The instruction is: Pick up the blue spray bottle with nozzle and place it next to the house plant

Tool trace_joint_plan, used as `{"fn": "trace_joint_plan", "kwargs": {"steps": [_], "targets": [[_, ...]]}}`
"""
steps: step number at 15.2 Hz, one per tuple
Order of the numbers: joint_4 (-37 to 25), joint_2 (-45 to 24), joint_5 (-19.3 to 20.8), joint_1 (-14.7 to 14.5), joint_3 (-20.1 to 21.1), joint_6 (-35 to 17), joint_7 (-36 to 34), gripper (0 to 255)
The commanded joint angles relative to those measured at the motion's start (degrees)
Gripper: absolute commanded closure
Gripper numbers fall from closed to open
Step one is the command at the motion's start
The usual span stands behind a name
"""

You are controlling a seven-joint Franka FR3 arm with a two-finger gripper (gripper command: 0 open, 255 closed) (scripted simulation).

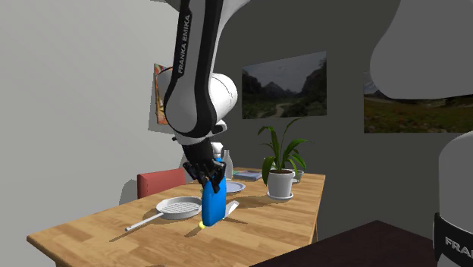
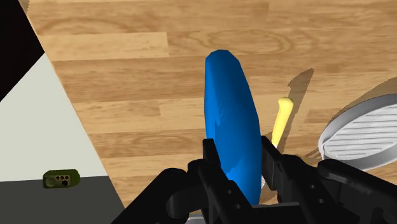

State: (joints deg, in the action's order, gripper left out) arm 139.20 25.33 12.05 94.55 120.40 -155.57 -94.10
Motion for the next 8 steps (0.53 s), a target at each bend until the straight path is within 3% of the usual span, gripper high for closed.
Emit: {"fn": "trace_joint_plan", "kwargs": {"steps": [1,8], "targets": [[0.4,-1.7,1.4,-2.3,-2.5,1.4,-0.4,255],[0.0,-7.3,6.2,-10.1,-11.1,6.9,-1.9,255]]}}
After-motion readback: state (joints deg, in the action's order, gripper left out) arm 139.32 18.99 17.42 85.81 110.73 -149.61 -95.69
